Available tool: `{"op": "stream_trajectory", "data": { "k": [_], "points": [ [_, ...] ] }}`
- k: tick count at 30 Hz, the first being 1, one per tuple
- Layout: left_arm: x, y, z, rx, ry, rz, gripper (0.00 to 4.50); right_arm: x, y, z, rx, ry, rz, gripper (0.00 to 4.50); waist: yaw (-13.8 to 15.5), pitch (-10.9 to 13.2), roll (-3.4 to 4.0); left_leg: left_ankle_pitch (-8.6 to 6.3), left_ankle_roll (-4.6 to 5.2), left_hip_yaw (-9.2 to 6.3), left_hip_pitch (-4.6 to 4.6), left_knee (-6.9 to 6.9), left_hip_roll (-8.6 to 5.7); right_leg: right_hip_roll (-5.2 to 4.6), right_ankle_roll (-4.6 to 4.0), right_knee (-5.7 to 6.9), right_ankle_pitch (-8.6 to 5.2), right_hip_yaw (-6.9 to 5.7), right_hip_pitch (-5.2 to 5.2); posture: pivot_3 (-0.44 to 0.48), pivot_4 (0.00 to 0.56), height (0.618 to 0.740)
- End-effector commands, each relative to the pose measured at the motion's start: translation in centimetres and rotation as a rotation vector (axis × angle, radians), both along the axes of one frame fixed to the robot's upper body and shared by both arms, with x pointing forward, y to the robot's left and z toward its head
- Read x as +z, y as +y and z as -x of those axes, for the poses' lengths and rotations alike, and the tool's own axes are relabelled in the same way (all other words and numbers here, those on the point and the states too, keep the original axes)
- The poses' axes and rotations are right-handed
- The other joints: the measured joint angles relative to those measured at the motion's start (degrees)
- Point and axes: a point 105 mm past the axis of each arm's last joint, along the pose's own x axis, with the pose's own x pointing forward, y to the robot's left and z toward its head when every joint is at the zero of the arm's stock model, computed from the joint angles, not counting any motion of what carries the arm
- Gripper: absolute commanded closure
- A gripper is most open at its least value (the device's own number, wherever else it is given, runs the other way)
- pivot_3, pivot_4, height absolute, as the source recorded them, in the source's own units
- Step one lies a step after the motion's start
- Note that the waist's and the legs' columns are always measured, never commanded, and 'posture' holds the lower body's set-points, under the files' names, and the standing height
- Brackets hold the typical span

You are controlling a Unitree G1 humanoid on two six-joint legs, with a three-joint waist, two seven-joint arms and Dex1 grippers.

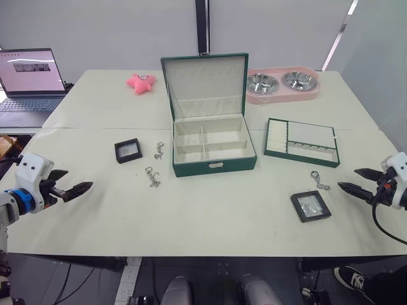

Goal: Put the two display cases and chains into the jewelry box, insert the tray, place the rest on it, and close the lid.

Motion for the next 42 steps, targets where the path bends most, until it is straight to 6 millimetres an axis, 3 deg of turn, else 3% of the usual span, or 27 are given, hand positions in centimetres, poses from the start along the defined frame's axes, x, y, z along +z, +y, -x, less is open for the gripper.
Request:
{"op": "stream_trajectory", "data": {
  "k": [1,42],
  "points": [
    [0.88,0.23,-0.09,0.0,-0.022,-0.025,0.0,1.33,-0.22,-0.31,-0.003,-0.051,0.014,0.05,0.0,0.0,0.0,0.0,0.0,0.0,0.0,0.0,0.0,0.0,0.0,0.0,0.0,0.0,0.0,0.0,0.15,0.74],
    [0.55,0.49,0.43,0.024,-0.036,-0.042,0.0,1.37,-0.37,-0.64,-0.011,-0.069,0.024,0.05,-0.04,0.0,0.01,0.0,0.0,-0.01,0.01,0.03,0.0,0.0,0.0,0.05,0.0,-0.01,0.0,0.0,0.15,0.74]
  ]
}}
